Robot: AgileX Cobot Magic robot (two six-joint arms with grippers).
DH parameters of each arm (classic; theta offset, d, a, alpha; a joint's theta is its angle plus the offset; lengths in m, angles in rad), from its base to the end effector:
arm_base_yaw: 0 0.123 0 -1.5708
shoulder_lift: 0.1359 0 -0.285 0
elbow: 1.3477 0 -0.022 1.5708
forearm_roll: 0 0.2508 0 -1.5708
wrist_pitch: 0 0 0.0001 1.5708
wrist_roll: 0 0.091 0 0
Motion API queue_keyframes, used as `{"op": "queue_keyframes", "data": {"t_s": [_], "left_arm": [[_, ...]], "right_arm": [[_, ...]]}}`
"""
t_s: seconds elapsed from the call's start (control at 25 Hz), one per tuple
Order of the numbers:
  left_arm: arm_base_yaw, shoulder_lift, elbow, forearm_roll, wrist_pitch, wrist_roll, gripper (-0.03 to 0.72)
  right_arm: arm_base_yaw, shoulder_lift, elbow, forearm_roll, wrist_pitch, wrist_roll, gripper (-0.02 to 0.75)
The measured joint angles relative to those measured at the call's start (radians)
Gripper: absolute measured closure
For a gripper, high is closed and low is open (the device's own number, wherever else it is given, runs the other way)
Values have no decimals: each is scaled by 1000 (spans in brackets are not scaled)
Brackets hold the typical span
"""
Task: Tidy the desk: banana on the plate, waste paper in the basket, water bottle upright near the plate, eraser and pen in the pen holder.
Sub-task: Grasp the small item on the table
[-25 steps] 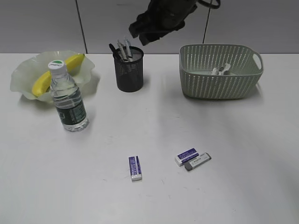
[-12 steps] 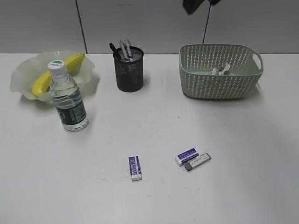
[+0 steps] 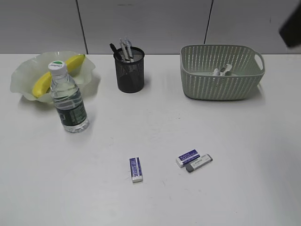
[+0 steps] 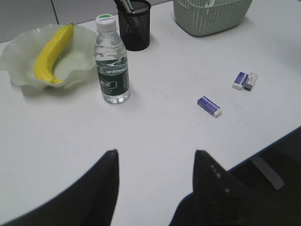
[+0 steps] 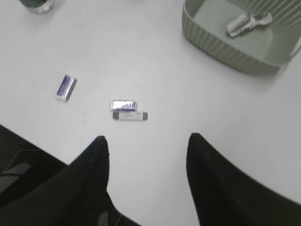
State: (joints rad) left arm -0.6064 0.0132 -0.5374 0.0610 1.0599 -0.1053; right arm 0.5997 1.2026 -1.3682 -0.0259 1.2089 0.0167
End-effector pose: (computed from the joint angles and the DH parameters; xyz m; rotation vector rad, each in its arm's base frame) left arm -0.0032 0.0081 0.2879 0.5018 1.9757 -0.3776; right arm 0.1862 0.1247 0.4100 -0.7317 2.4321 0.2117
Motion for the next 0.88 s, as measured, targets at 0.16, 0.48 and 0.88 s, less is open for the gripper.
{"op": "queue_keyframes", "data": {"t_s": [0.16,0.48,0.88], "left_arm": [[0,0,0,0,0,0,307],[0,0,0,0,-1,0,307],[0,88,-12,-89,-41,0,307]], "right_arm": [[0,-225,246,9,2,1,311],[0,-676,636,10,6,1,311],[0,-1163,830,11,-103,-10,311]]}}
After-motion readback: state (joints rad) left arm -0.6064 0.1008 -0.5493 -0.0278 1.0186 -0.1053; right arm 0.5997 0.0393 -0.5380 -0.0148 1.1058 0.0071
